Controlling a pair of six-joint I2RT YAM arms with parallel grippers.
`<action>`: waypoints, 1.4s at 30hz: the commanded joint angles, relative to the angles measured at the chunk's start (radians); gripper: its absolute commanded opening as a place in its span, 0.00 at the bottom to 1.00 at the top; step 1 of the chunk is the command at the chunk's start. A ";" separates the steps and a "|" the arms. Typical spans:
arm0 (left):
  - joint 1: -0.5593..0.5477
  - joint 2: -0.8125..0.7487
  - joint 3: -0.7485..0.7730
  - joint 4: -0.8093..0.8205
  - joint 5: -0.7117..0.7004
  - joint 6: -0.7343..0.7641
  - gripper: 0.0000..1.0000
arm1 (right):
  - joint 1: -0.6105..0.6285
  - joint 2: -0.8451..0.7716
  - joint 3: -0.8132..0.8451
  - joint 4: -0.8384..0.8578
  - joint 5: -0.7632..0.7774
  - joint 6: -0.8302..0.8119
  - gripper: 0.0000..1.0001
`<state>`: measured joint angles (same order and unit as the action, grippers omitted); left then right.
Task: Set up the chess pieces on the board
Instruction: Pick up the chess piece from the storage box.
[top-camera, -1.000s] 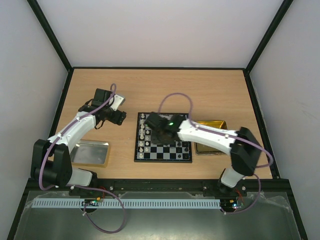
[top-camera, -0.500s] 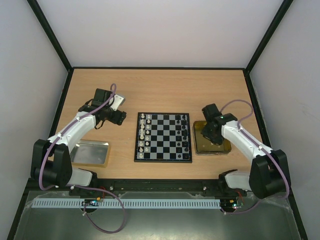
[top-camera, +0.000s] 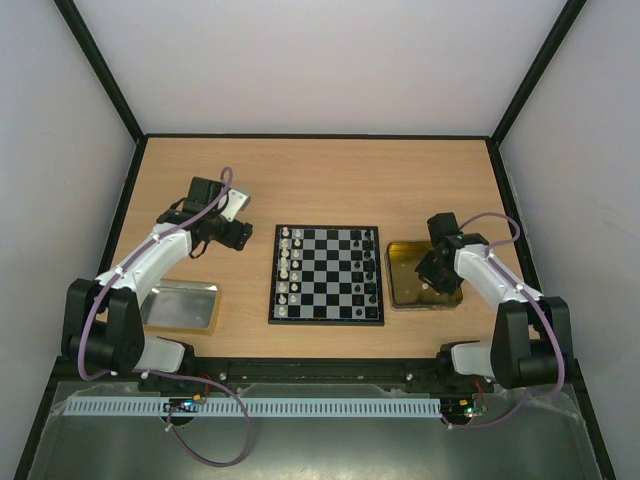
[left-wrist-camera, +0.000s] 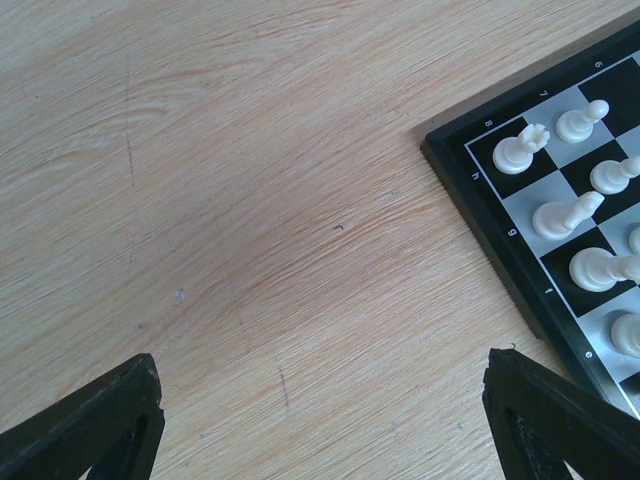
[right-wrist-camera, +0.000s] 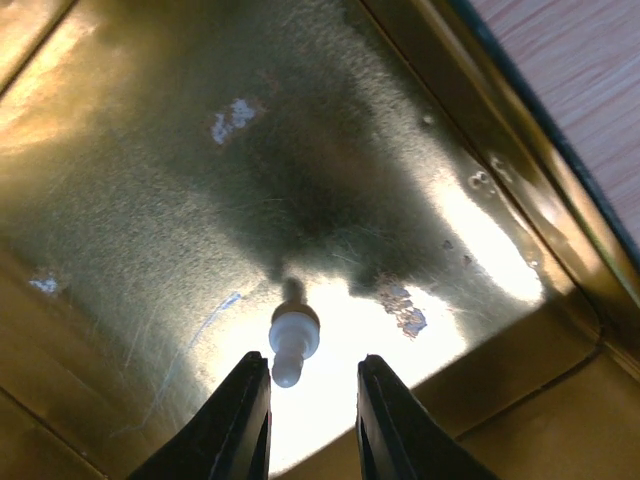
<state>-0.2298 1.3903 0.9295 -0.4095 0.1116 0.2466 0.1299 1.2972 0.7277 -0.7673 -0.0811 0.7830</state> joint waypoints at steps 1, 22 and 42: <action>0.000 0.007 -0.001 -0.003 -0.002 0.008 0.88 | -0.004 0.008 -0.009 0.030 -0.015 -0.022 0.24; 0.000 0.014 -0.003 0.000 -0.004 0.008 0.87 | -0.005 0.011 -0.025 0.051 -0.015 -0.027 0.02; -0.003 0.016 0.002 -0.003 -0.010 0.007 0.87 | 0.770 0.207 0.461 -0.099 0.092 0.248 0.02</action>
<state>-0.2306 1.3952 0.9295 -0.4095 0.1104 0.2466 0.7345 1.3739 1.0794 -0.8181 -0.0414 0.9489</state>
